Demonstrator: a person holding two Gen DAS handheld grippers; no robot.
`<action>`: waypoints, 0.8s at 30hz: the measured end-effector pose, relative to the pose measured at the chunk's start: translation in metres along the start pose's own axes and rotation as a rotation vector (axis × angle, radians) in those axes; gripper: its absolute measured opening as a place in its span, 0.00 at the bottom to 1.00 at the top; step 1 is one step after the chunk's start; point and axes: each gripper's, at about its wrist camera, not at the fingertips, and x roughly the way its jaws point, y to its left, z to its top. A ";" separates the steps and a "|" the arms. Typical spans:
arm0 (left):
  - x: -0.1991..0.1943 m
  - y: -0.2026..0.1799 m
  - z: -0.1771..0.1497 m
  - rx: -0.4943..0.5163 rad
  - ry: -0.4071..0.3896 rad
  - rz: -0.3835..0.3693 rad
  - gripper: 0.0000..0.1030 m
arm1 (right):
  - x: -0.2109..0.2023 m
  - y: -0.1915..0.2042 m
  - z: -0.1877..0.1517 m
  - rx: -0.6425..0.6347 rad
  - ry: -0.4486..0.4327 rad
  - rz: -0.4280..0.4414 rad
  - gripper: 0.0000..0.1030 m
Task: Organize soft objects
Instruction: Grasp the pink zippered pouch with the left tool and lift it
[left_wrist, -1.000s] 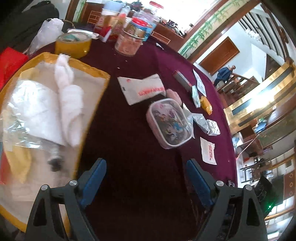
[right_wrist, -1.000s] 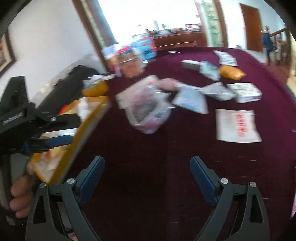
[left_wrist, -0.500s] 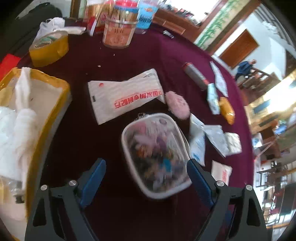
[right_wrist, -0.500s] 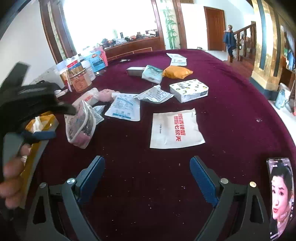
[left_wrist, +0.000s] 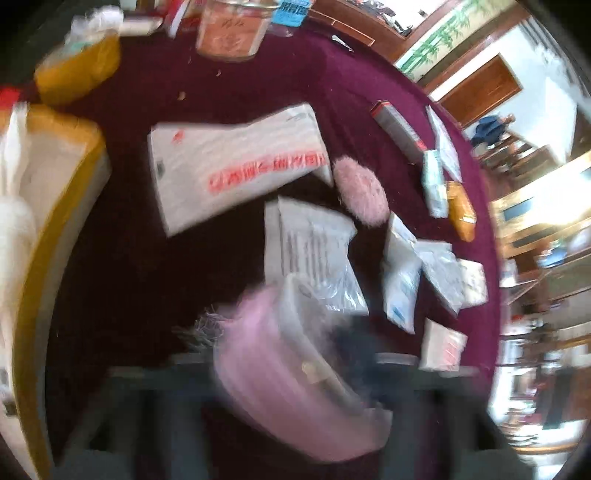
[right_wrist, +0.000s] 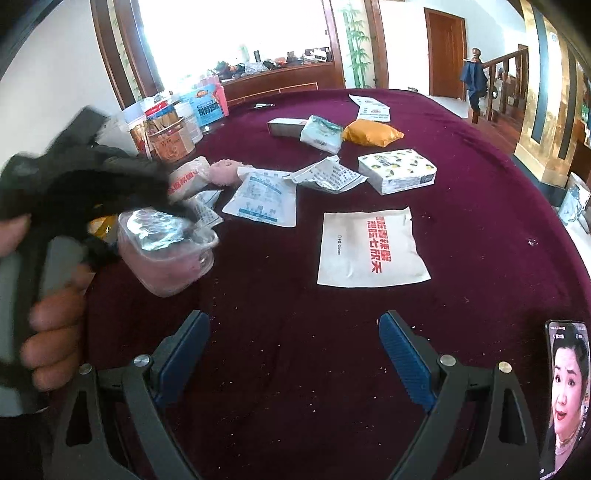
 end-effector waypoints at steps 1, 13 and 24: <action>-0.004 0.007 -0.006 -0.010 0.020 -0.032 0.31 | 0.001 0.000 0.000 -0.002 0.005 0.003 0.90; -0.055 0.065 -0.077 -0.011 0.026 -0.171 0.28 | -0.006 -0.012 0.020 0.065 0.011 0.027 0.90; -0.066 0.071 -0.084 0.037 -0.016 -0.179 0.28 | 0.061 -0.049 0.070 0.109 0.157 -0.133 0.90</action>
